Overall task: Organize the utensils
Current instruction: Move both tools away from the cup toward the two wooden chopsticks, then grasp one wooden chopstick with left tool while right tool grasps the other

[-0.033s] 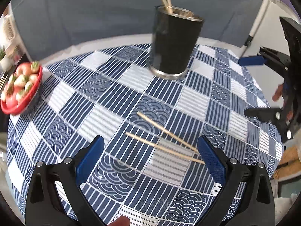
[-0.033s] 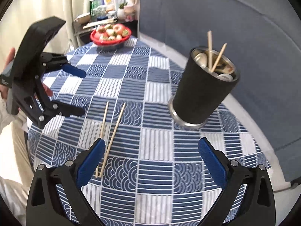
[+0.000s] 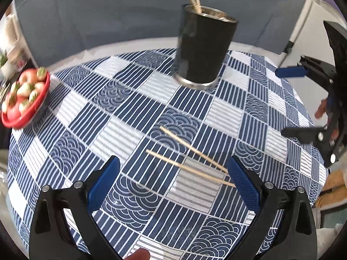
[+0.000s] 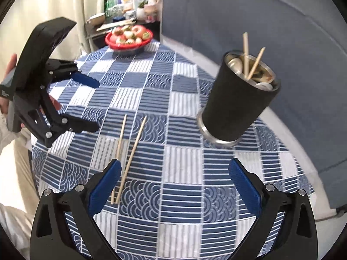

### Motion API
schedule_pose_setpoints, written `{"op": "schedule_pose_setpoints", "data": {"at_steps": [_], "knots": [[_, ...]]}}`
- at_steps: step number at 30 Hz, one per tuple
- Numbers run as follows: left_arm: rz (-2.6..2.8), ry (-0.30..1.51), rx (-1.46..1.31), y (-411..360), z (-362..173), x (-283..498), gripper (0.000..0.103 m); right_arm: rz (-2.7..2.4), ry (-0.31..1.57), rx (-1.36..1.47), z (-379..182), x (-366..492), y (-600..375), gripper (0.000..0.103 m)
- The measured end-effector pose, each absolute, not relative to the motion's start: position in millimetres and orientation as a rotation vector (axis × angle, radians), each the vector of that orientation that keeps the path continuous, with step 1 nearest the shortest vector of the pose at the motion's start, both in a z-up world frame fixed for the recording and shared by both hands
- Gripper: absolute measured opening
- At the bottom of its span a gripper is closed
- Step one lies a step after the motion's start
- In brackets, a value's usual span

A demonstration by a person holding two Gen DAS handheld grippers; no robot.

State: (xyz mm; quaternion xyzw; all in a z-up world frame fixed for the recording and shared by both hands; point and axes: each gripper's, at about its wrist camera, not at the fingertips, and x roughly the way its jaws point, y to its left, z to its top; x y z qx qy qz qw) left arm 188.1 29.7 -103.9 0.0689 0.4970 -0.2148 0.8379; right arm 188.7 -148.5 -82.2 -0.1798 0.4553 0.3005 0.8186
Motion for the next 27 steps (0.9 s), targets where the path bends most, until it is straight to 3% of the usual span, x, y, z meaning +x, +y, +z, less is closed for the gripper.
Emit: {"op": "schedule_pose_setpoints", "data": {"at_steps": [12,27], "knots": [[-0.206,1.071,0.004,40,-132,191,0.097,0.742,1.054,-0.439,-150,197,-111,0.095],[-0.036,1.162,-0.037,35,-174,209,0.097,0.794,1.119,-0.465,-191,210,-100,0.095]]}}
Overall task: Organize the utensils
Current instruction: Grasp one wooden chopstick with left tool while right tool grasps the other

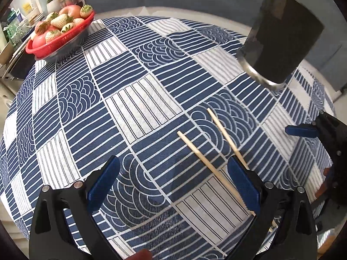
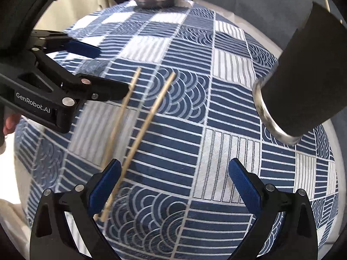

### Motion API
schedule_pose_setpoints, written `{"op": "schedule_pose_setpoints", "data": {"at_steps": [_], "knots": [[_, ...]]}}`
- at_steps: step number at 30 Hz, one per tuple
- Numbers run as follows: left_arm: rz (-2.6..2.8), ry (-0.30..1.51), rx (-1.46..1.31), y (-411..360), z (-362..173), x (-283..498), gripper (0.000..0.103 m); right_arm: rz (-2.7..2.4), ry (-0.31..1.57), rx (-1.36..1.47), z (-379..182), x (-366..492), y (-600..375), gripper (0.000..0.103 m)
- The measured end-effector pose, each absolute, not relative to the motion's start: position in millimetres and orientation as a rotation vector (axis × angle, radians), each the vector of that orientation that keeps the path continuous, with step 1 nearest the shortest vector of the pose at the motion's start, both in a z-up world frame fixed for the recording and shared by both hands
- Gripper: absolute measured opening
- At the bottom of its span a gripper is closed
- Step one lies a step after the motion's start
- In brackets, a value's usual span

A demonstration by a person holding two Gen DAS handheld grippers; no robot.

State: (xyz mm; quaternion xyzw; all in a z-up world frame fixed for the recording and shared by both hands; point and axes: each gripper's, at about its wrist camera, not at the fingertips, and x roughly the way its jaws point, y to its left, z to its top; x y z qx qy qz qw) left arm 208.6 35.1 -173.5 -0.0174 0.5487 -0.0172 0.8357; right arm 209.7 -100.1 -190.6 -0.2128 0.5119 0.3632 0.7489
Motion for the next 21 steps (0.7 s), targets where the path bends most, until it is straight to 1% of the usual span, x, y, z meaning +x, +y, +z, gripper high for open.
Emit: {"op": "schedule_pose_setpoints", "data": {"at_steps": [4,12,21], "knots": [[-0.009,1.197,-0.011,33,-188,208,0.097,0.793,1.116,-0.455,-194,210,-101,0.096],[0.017,1.158,0.001,32,-188,201,0.099,0.742,1.12,-0.409,-194,207,-106,0.097],[0.074,1.2,-0.042,30,-189,195,0.098,0.733,1.162,-0.429,-194,211,-102,0.096]]}}
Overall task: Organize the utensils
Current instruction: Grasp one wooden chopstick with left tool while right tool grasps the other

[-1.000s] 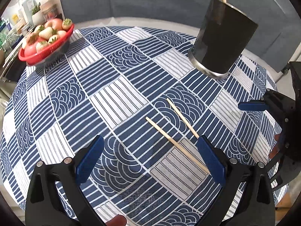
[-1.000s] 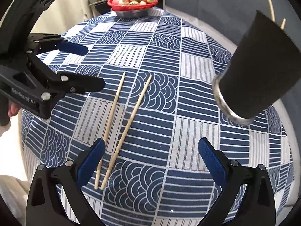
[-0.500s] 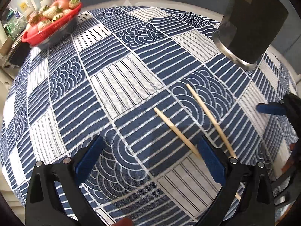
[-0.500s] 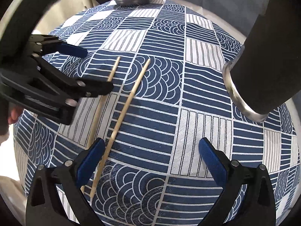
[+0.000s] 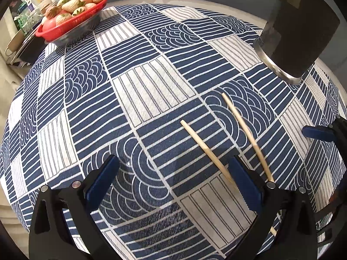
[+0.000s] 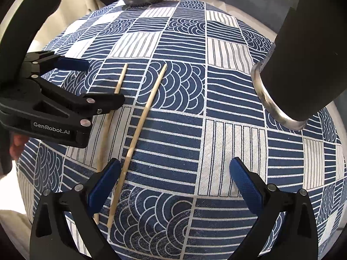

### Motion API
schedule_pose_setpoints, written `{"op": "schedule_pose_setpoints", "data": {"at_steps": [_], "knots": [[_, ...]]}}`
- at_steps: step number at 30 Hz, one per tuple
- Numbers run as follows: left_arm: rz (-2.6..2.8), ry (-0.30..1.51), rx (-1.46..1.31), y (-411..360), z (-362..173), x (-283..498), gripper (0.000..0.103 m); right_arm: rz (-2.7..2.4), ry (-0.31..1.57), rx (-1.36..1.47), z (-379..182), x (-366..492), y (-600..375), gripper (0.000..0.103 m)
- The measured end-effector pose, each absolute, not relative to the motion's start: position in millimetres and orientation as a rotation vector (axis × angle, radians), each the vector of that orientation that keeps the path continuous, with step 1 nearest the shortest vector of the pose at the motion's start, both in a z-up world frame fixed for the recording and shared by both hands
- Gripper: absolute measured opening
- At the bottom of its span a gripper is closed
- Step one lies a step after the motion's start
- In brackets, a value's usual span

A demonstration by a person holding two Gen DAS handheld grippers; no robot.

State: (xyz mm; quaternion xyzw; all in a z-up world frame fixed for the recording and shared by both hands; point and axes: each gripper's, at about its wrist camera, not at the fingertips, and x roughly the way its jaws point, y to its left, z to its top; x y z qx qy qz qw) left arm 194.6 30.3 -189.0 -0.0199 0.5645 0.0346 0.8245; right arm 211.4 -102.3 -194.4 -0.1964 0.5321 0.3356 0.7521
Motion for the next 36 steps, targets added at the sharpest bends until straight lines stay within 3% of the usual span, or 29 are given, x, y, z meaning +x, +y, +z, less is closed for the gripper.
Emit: {"op": "schedule_pose_setpoints", "data": {"at_steps": [2,4,5,6,7,8,9,21,36], "knots": [[0.07,1.21,-0.041,33,-188,193,0.092,0.714,1.182,-0.429,-194,212,-106,0.095],[0.078,1.215,-0.051,39,-182,188,0.076,0.707,1.195,-0.439,-194,213,-110,0.092],[0.081,1.215,-0.055,43,-180,185,0.06,0.709,1.191,-0.438,-193,213,-113,0.083],[0.084,1.217,-0.062,48,-178,181,0.044,0.706,1.185,-0.431,-190,214,-118,0.065],[0.086,1.224,-0.077,54,-176,176,0.032,0.698,1.183,-0.421,-186,216,-122,0.04],[0.086,1.233,-0.095,60,-175,172,0.013,0.696,1.184,-0.415,-184,216,-127,0.025],[0.079,1.242,-0.124,66,-176,168,0.005,0.7,1.194,-0.415,-182,219,-131,0.007],[0.064,1.26,-0.237,100,-171,137,0.004,0.646,1.232,-0.31,-173,217,-173,0.004],[-0.027,1.209,-0.132,98,-135,141,0.005,0.545,1.13,-0.206,-106,197,-197,0.004]]}}
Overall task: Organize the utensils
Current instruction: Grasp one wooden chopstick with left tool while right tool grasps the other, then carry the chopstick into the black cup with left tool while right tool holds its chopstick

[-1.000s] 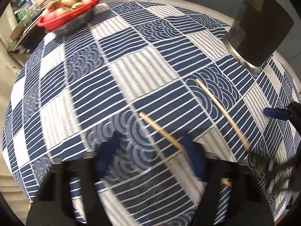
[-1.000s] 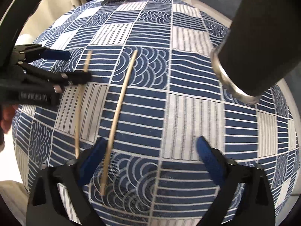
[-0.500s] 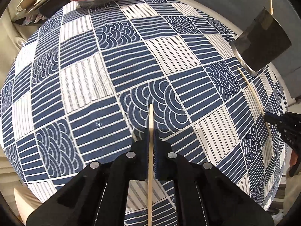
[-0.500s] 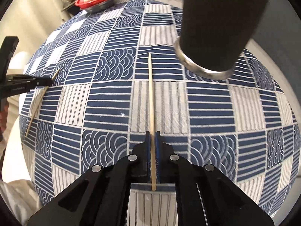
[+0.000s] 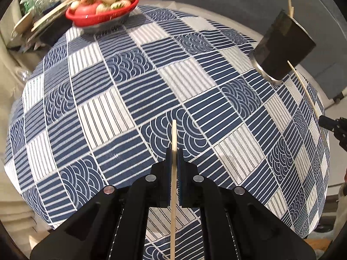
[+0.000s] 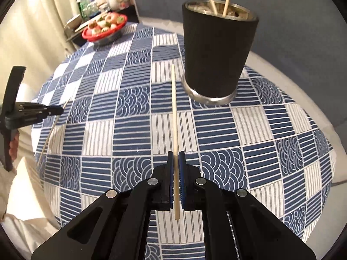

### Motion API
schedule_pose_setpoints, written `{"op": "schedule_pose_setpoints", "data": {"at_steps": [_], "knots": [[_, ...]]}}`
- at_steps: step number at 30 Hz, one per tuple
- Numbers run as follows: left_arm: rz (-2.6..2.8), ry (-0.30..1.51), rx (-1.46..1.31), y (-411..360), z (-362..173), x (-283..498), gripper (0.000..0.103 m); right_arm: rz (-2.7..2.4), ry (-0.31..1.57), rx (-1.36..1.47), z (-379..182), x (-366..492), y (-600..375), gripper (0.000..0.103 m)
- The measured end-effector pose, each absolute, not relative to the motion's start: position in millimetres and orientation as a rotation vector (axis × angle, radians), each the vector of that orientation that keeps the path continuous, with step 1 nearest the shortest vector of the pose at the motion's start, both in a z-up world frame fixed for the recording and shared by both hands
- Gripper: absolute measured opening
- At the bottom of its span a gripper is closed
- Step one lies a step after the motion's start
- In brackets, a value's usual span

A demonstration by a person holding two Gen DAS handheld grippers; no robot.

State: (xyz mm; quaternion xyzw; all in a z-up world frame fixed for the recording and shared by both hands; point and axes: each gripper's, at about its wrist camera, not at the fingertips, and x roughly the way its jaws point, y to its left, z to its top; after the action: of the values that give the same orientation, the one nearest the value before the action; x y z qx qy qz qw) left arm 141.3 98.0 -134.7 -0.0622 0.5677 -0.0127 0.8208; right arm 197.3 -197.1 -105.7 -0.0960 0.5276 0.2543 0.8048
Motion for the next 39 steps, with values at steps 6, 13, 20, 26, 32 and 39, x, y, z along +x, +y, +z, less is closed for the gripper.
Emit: {"op": "schedule_pose_setpoints", "data": {"at_steps": [6,13,20,26,32,39], "knots": [[-0.085,1.173,-0.084,93,-117,144,0.005,0.504,1.092,-0.2,-87,184,-198,0.004],[-0.1,1.129,0.014,81,-99,147,0.005,0.463,1.042,-0.221,-62,172,-197,0.004],[-0.13,1.066,0.052,75,-66,152,0.005,0.428,0.991,-0.286,-32,163,-196,0.004],[-0.152,1.007,0.068,65,-33,159,0.005,0.412,0.961,-0.335,-11,156,-197,0.004],[-0.173,0.962,0.089,46,-4,166,0.005,0.416,0.943,-0.368,4,155,-200,0.005],[-0.185,0.93,0.075,26,21,190,0.005,0.432,0.931,-0.4,19,163,-204,0.004]]}}
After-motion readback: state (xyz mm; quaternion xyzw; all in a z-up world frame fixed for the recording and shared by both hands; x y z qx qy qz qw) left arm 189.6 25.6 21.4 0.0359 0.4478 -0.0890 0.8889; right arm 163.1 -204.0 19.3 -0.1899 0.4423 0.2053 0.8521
